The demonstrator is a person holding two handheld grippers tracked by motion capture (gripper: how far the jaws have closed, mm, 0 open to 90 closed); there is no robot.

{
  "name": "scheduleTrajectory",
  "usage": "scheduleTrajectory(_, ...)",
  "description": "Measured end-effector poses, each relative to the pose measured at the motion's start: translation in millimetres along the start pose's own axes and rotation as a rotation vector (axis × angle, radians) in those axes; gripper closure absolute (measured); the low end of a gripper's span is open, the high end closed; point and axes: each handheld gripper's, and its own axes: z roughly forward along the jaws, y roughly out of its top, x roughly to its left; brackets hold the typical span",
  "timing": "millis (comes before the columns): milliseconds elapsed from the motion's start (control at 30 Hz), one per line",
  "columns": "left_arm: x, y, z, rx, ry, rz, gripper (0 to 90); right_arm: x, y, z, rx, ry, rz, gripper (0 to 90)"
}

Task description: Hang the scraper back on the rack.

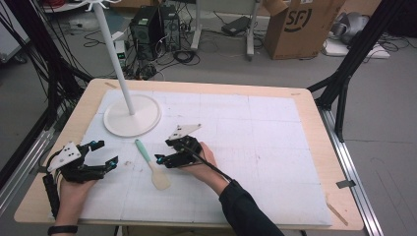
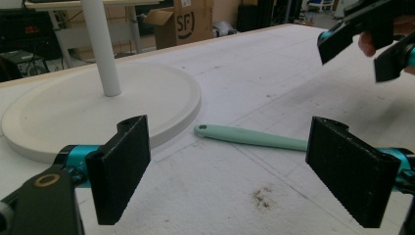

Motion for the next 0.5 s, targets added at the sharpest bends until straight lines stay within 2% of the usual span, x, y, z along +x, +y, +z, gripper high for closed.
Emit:
scheduleTrajectory(200,-0.2,0.0,0.1,0.001,0.001,0.002,17.4,13.2,-0.3,28.3,0.068,-0.02,0.015,45.7)
scheduleTrajectory(333,-0.2,0.0,0.1,0.002,0.0,0.002,17.3,18.0,-1.9,37.4,0.109,-0.034,0.03,48.9)
scheduleTrajectory(367,-0.3,0.0,0.1,0.003,0.001,0.003,17.3,19.5,-3.1,43.1,0.139,-0.042,0.036,49.8)
scheduleTrajectory(500,-0.6,0.1,0.4,0.006,0.001,0.006,17.5,24.9,-4.6,49.5,0.17,-0.057,0.027,57.2)
